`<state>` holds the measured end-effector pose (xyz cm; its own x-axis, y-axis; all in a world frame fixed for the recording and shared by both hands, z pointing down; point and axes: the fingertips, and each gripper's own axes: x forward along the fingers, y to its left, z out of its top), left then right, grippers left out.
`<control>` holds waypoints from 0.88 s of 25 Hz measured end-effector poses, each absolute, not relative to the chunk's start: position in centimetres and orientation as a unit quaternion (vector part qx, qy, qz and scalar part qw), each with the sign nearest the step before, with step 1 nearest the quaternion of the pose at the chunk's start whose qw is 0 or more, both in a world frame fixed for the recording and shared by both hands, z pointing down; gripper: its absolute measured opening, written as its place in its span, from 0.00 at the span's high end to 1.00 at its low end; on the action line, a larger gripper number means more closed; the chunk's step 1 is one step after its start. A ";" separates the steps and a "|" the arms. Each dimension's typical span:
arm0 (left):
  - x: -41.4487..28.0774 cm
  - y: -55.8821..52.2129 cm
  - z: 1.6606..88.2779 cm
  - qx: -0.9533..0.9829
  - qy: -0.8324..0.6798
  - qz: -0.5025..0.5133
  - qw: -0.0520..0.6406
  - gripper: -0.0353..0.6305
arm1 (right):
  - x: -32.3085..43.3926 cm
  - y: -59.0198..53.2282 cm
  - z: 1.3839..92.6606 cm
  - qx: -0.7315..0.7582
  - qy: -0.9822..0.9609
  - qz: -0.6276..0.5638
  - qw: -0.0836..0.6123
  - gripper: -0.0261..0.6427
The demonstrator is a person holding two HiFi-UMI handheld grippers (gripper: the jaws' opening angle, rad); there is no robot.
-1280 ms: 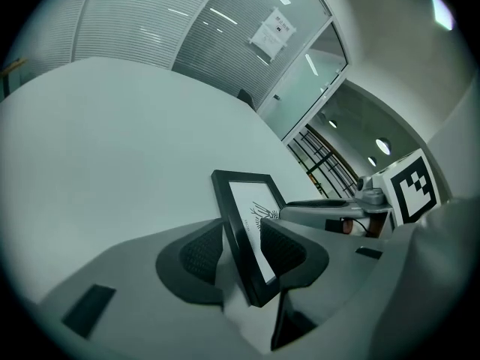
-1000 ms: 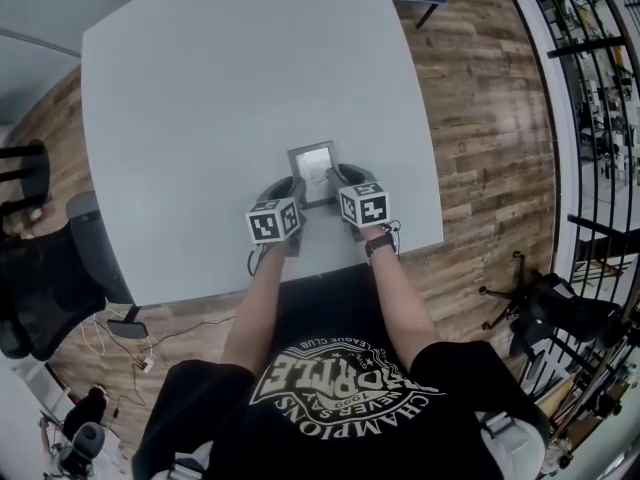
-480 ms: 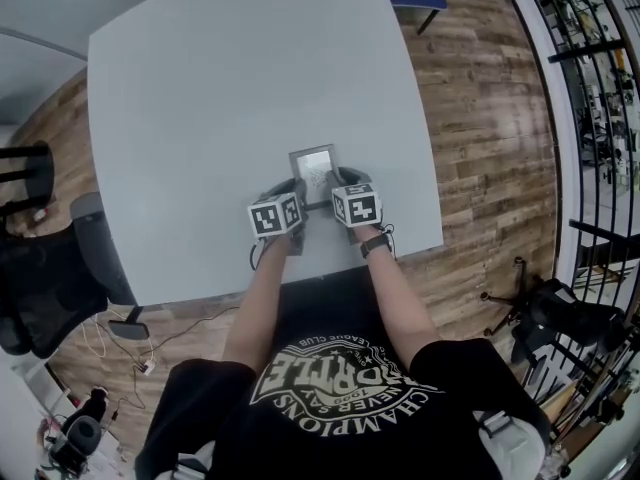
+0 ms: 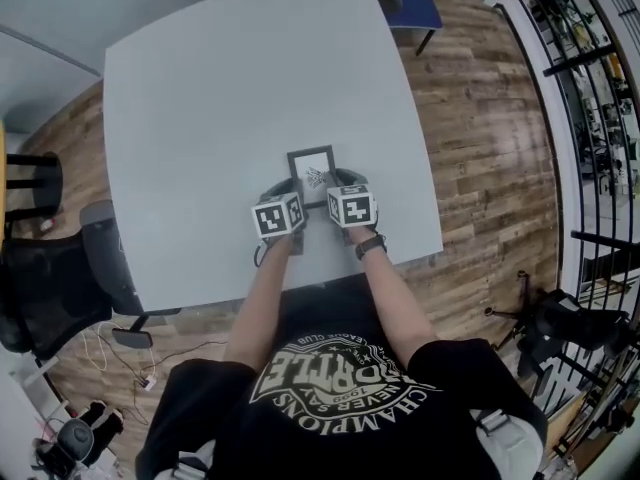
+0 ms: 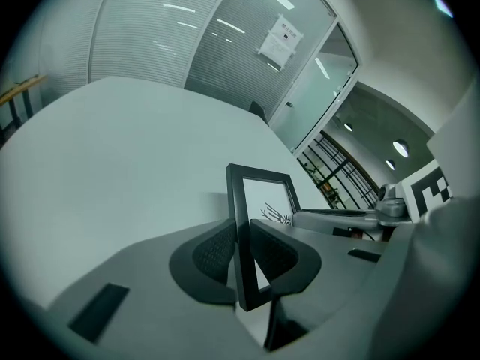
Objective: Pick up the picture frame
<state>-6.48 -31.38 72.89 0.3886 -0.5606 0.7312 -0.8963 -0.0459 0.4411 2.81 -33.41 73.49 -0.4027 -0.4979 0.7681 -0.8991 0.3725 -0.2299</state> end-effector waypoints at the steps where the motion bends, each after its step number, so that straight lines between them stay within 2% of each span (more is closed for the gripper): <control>1: -6.9 -31.8 72.1 0.702 -0.527 0.178 0.445 0.85 | 2.4 -33.9 72.6 0.455 -0.775 0.321 0.299 0.86; 8: -9.1 -35.0 64.2 0.735 -0.552 0.126 0.374 0.85 | -0.2 -37.5 63.8 0.475 -0.810 0.249 0.236 0.86; 22: -11.8 -35.7 43.7 0.789 -0.592 0.038 0.158 0.85 | -2.5 -38.0 43.0 0.505 -0.855 0.087 0.076 0.86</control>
